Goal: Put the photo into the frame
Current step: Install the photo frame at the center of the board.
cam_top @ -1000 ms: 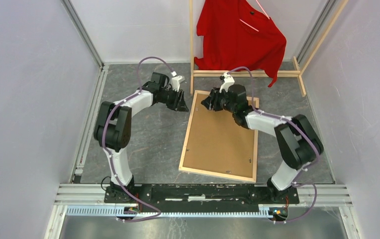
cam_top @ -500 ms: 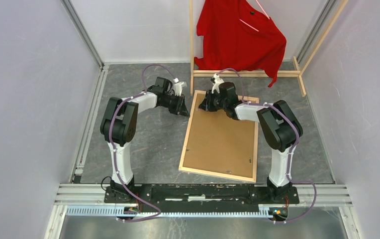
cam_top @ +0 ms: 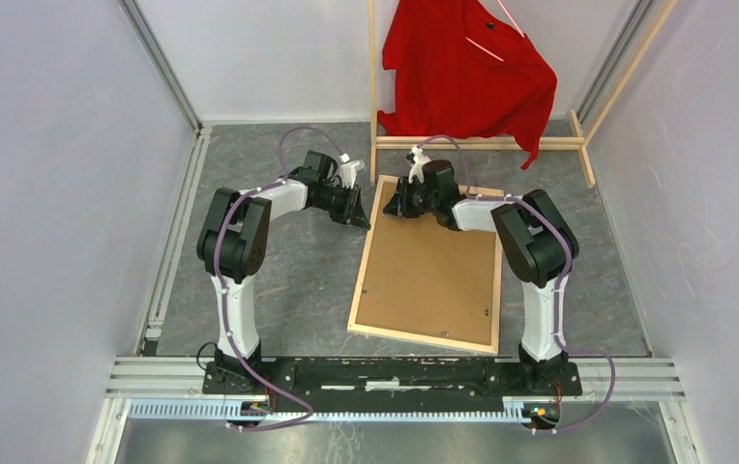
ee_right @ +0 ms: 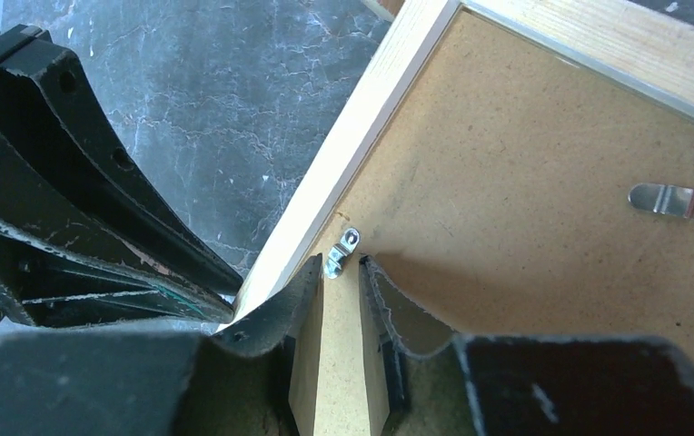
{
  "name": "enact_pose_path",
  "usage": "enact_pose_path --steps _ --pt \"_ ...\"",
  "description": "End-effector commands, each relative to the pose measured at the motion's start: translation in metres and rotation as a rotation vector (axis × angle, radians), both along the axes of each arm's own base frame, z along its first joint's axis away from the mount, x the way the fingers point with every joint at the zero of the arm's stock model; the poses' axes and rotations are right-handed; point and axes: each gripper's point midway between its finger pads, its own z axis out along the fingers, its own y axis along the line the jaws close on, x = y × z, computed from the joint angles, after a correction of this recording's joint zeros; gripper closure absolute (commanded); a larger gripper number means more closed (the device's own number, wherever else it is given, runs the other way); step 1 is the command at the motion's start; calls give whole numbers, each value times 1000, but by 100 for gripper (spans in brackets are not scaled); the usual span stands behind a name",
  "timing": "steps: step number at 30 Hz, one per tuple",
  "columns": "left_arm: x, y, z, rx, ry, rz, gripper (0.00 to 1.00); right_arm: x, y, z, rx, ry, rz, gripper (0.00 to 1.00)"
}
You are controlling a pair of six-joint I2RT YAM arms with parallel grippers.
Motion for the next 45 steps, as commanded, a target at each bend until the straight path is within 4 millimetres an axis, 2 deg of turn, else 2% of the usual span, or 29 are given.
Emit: enact_pose_path --steps 1,8,19,45 --pt "6 -6 4 -18 -14 3 77 8 7 2 19 -4 7 73" --pt "6 -6 3 -8 -19 3 80 4 13 -2 58 24 23 74" --pt "6 -7 5 -7 -27 1 82 4 22 3 109 38 40 79" --pt "-1 -6 3 6 -32 -33 84 16 25 4 205 41 -64 88"
